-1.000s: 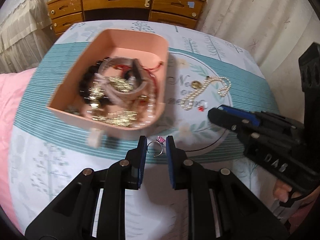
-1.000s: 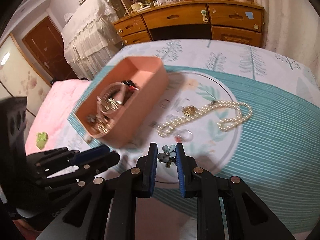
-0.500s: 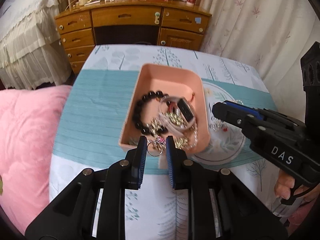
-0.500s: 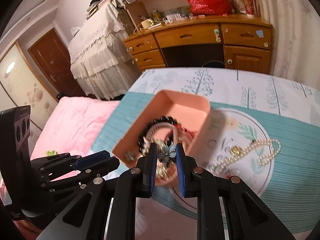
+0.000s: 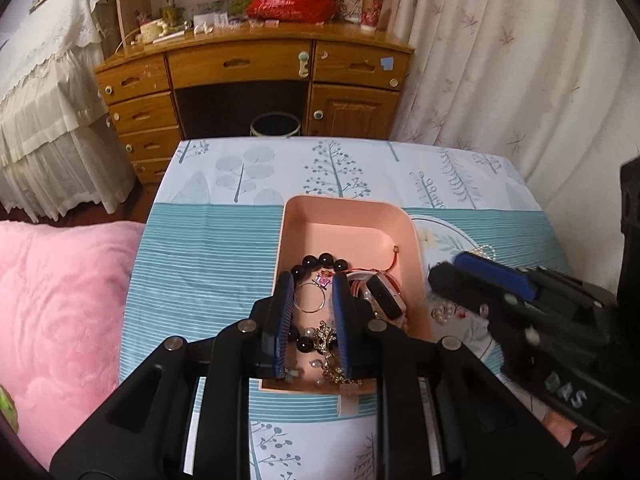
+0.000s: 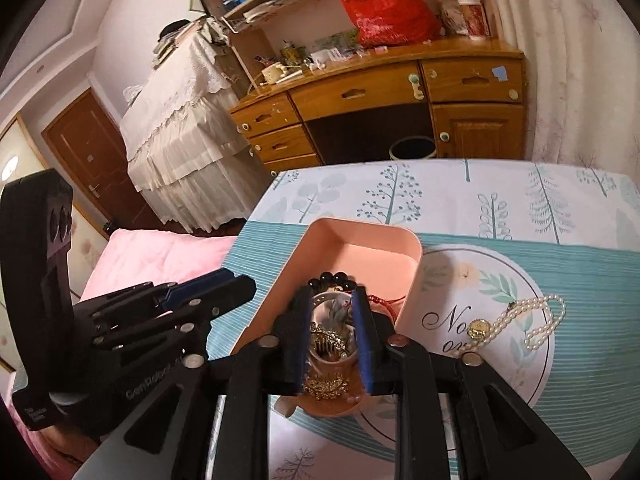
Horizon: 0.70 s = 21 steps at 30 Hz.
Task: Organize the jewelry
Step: 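Carry the ring and flower pendant into the pink tray and open both tools, then withdraw both tools and reach toward the gold coin pendant and pearl necklace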
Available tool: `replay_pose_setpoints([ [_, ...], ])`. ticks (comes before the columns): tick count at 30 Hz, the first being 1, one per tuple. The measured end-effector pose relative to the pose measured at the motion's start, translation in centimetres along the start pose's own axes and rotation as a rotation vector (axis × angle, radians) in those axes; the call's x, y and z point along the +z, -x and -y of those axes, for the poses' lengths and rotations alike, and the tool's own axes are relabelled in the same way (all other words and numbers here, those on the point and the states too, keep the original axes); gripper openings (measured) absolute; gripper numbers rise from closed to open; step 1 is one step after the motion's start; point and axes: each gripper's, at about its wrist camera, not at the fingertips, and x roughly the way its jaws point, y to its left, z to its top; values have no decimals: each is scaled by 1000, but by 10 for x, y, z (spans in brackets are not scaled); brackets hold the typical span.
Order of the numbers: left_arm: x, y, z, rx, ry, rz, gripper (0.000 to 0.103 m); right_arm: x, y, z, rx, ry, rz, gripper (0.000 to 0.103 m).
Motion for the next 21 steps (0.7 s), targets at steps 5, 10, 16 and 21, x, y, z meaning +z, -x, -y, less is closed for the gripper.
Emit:
replay_pose_setpoints([
  [5, -1, -13, -3, -12, 20, -32, 49, -4, 2, 10, -2, -48, 4, 49],
  [10, -6, -14, 0, -8, 1, -30, 50, -9, 3, 20, -16, -72, 0, 49],
  [16, -24, -16, 5, -18, 23, -60, 50, -27, 5, 40, -46, -122, -33, 53],
  [21, -43, -10, 13, -49, 38, -62, 50, -51, 4, 65, -82, -162, -85, 61],
])
